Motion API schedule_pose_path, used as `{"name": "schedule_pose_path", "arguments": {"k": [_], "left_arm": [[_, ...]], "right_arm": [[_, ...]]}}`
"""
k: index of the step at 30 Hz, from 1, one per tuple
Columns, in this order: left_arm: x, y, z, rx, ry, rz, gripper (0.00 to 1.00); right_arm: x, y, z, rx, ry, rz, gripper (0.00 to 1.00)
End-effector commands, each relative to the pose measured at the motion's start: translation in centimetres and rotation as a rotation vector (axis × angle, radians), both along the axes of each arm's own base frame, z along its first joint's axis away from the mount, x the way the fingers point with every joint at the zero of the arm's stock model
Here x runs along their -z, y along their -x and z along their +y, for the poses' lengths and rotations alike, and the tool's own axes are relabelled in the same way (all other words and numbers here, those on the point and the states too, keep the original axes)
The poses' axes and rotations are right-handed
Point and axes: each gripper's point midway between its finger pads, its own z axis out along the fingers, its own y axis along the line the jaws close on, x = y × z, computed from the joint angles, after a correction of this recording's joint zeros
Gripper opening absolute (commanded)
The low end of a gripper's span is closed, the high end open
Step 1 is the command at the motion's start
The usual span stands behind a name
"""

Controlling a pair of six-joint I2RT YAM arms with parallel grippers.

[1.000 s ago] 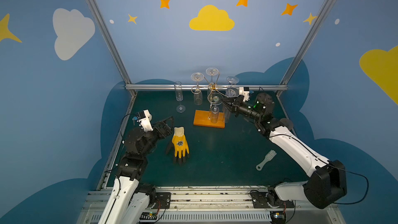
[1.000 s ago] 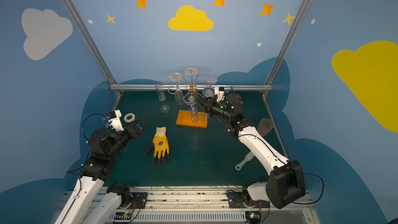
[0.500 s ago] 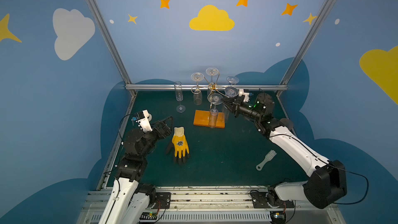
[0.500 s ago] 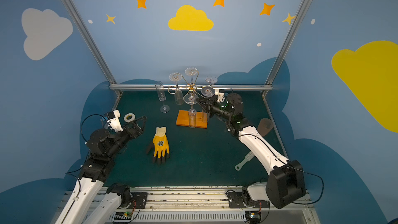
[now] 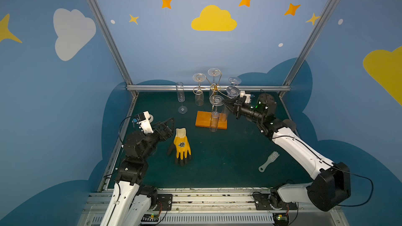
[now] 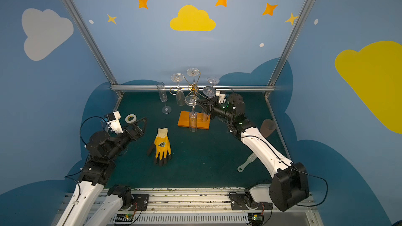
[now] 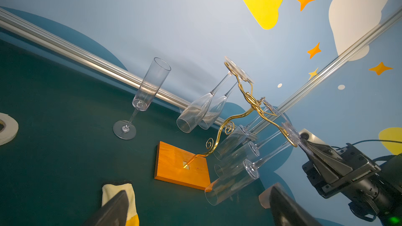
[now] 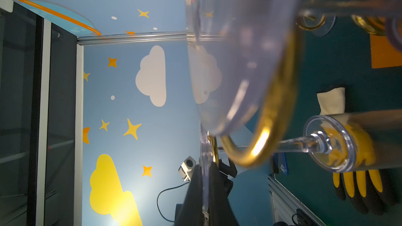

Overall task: Take the wine glass off the wine glass rack
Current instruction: Pick up the wine glass from the wine glass rack.

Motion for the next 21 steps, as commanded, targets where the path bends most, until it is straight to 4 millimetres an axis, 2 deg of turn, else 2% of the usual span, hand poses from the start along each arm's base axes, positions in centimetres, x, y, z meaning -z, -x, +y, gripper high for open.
{"name": "schedule_pose_path", "arguments": {"k": [1,21], "left_arm": [[0.2,0.1,0.0,0.003,-0.016,-0.003,0.99],[-0.2,0.6,0.1,0.004,-0.031,-0.019,0.99]], "right_arm": [[-2.9,1.1,-0.1,-0.01,-0.024,-0.067,0.0],[-5.5,1.6,0.3,-0.008,-0.048,-0.126,0.0]]}}
